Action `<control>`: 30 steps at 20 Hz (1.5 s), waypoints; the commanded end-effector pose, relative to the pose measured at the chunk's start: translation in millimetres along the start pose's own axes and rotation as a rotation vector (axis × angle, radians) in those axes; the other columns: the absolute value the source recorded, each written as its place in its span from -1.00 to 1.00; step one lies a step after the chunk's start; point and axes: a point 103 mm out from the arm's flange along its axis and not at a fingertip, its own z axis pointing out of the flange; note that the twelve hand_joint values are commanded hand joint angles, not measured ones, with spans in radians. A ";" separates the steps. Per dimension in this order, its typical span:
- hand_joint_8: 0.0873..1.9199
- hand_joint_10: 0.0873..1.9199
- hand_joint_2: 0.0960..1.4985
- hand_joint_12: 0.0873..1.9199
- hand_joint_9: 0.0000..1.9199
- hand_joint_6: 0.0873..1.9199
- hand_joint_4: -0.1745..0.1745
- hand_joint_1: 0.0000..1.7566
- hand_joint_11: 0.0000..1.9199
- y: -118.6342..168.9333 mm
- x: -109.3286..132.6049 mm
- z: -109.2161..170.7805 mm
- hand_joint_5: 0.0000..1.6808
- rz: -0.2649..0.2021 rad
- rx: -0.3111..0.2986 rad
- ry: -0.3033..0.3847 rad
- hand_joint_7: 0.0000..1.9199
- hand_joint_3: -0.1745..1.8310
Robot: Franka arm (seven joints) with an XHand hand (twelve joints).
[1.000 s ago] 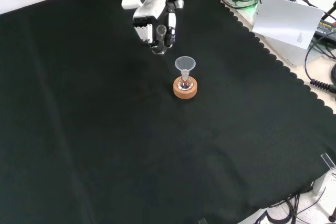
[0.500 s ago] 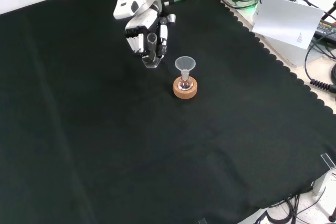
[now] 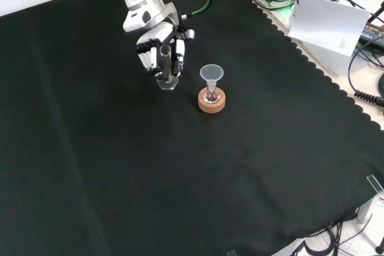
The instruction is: Put the graduated cylinder back on the table.
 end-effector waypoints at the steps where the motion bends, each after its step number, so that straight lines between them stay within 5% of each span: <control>1: -0.93 -1.00 0.52 -0.43 0.64 0.16 -0.69 0.27 0.47 -1.1 -6.0 13.6 0.07 -0.032 -0.093 0.015 0.46 -0.82; 30: -0.94 -1.00 0.53 -0.41 0.60 0.18 -0.71 0.26 0.45 -2.1 -30.8 32.0 0.05 -0.001 -0.190 0.127 0.42 -0.82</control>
